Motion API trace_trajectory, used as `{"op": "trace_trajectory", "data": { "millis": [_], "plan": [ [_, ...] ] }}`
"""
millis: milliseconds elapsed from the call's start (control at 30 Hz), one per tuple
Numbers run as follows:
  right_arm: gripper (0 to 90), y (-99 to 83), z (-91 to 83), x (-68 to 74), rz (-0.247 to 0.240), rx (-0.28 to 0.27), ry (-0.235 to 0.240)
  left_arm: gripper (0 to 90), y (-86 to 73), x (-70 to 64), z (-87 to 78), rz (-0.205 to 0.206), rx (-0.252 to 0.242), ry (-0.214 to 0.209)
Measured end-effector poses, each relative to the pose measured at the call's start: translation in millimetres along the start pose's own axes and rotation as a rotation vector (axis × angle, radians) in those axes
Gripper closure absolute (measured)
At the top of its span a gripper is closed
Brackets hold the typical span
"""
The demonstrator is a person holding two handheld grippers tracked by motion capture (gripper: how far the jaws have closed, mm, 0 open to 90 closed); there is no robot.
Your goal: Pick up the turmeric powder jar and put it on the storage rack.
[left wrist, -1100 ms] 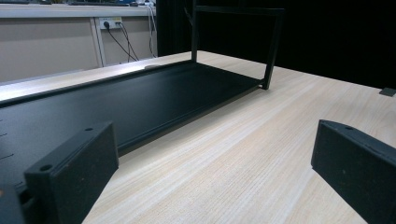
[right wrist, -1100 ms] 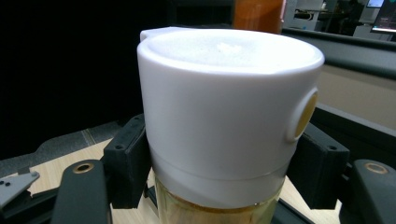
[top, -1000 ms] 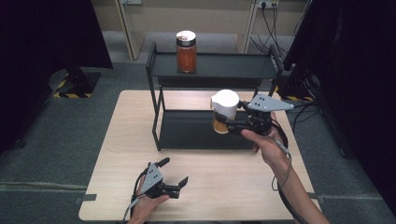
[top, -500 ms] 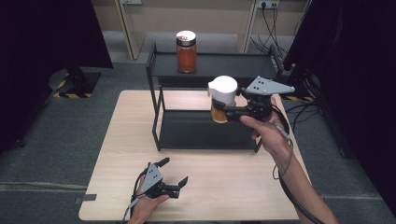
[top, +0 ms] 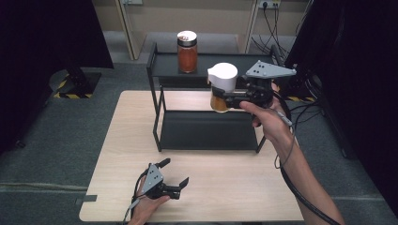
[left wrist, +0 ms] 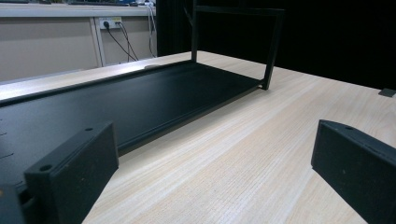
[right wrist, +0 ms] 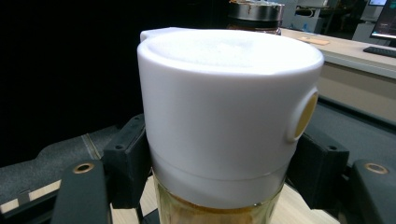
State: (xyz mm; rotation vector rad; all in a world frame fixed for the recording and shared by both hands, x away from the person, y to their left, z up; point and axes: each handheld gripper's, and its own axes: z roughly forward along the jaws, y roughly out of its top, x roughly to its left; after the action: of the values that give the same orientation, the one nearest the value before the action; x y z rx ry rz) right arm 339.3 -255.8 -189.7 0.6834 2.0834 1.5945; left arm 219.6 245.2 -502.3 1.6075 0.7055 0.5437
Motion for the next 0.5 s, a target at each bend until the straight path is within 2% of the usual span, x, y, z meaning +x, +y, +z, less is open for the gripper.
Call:
{"op": "trace_trajectory", "data": {
  "millis": [300, 500],
  "plan": [
    [31.1, 16.5, 3.3, -3.5, 0.007, 0.002, -0.004, 0.3, -0.1, 0.4, -0.1, -0.002, 0.0, 0.0],
    [31.1, 29.3, 5.4, -2.9, -0.001, 0.009, -0.024, 0.3, 0.1, 0.8, -0.5, -0.001, 0.001, 0.004]
  ]
}}
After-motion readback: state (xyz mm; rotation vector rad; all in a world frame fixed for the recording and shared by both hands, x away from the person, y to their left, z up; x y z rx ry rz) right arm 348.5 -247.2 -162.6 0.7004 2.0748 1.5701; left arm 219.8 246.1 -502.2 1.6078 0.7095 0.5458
